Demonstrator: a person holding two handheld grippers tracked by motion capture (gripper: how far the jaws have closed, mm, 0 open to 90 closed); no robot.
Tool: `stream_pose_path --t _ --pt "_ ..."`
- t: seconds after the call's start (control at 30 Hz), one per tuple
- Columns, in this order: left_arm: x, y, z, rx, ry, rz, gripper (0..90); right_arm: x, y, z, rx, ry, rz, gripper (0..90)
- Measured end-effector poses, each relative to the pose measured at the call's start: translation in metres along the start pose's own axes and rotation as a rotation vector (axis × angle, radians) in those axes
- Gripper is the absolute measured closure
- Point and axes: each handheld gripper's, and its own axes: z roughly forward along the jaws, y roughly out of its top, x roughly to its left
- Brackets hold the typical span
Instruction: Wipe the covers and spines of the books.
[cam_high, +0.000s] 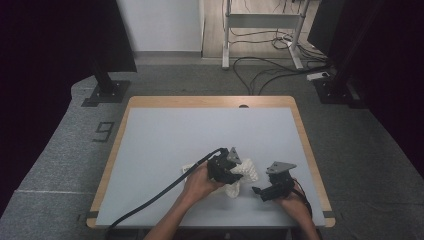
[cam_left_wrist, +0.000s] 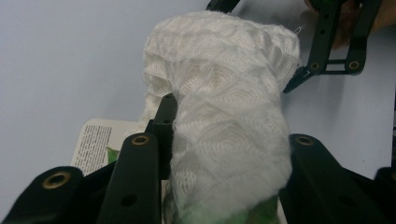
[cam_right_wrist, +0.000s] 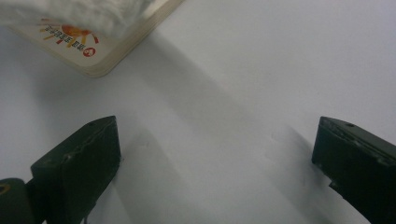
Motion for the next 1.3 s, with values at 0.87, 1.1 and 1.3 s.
stream_pose_path --t 0.87,1.1,1.3 --pt "0.041 -0.044 -0.056 -0.014 0.127 -0.12 61.2 0.0 0.0 0.0 -0.002 -0.003 -0.005 0.9" --pt "0.054 -0.063 -0.075 -0.017 0.162 -0.169 61.2 0.0 0.0 0.0 -0.002 -0.003 -0.004 0.9" --pt "0.065 -0.077 -0.089 -0.013 0.199 -0.2 61.2 0.0 0.0 0.0 -0.001 -0.003 -0.004 0.9"
